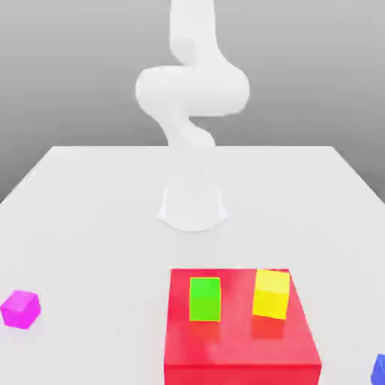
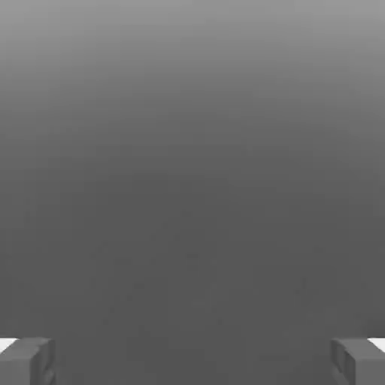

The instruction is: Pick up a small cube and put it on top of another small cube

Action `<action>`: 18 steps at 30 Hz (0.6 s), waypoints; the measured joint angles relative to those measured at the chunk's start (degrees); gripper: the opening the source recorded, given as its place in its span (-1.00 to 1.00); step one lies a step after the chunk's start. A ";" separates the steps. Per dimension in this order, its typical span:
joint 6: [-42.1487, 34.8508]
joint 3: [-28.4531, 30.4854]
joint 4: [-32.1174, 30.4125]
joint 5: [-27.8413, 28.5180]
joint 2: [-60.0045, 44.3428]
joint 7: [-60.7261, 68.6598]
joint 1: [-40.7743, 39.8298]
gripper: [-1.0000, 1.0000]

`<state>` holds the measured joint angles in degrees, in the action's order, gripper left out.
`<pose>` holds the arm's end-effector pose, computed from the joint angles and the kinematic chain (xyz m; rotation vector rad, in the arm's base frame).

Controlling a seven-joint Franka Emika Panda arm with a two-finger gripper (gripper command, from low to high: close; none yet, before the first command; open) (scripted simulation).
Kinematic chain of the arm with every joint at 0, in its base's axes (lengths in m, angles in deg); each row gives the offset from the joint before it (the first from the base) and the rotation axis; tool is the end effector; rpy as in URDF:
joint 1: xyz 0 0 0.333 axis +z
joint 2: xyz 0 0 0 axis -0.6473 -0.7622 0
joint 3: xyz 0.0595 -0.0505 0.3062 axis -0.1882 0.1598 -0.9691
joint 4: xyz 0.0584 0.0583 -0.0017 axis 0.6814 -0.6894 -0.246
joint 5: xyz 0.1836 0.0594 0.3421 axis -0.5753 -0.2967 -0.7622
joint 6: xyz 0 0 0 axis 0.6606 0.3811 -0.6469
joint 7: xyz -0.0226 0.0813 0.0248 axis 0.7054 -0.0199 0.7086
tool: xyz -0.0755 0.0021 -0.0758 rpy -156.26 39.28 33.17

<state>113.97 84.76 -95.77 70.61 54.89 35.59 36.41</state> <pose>0.3800 -0.0228 0.6740 -2.3986 1.2462 -0.9540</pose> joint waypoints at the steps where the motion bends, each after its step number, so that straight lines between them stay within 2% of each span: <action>1: 0.93 -0.21 -0.39 0.32 -2.26 -2.51 -1.76 0.00; 10: 8.63 0.00 -3.65 3.37 -21.17 -23.77 -14.68 0.00; 18: 15.54 3.91 -6.55 3.82 -37.76 -40.85 -23.36 0.00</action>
<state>129.51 88.67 -102.32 74.43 17.13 -5.27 13.05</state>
